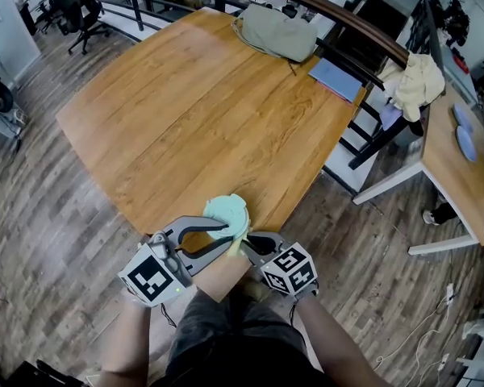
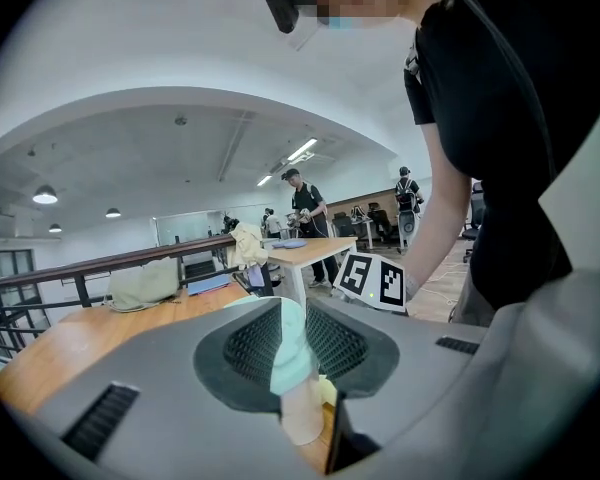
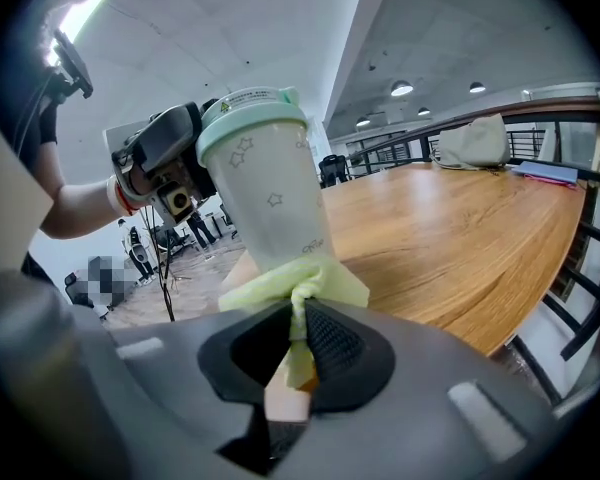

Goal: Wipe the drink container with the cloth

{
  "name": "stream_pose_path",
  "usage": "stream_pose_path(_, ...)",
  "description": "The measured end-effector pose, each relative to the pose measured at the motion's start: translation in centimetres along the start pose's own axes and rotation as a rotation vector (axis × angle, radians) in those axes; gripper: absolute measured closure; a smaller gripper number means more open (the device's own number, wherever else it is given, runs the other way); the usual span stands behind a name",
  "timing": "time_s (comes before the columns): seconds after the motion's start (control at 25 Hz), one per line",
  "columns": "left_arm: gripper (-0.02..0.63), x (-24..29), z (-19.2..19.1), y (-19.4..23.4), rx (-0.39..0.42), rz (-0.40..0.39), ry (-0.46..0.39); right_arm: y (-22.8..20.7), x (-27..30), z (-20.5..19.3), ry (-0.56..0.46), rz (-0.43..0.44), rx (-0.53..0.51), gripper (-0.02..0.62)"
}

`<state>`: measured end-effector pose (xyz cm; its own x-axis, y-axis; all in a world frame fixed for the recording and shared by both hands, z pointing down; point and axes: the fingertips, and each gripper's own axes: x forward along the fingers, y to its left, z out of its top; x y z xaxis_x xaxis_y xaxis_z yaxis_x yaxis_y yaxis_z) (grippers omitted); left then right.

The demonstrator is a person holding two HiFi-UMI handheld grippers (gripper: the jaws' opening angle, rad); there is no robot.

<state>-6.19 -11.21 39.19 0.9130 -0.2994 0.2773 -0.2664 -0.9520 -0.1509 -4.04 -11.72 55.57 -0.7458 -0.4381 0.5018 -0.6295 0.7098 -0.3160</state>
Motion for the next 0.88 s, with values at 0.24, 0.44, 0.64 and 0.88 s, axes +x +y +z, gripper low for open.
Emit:
stream_pose_path(0.24,0.538,-0.1,-0.1,-0.4,0.005,0.028,0.011,-0.9,-1.6,1.6,-0.041,-0.076,-0.023,0.551)
stream_pose_path(0.44,0.538,-0.3,0.5,0.8,-0.030,0.194,0.014,-1.1,-2.4,4.1,-0.108,-0.013,-0.089,0.551)
stream_pose_path(0.64,0.450,-0.4,1.8,2.5,-0.126,0.576,0.016,-1.3,-3.1,4.8,-0.101,0.101,-0.181,0.551)
stream_pose_path(0.88,0.235,-0.7,0.2,4.1,-0.289,1.026,0.021,-1.2,-2.9,5.6,-0.074,0.260,-0.313,0.551)
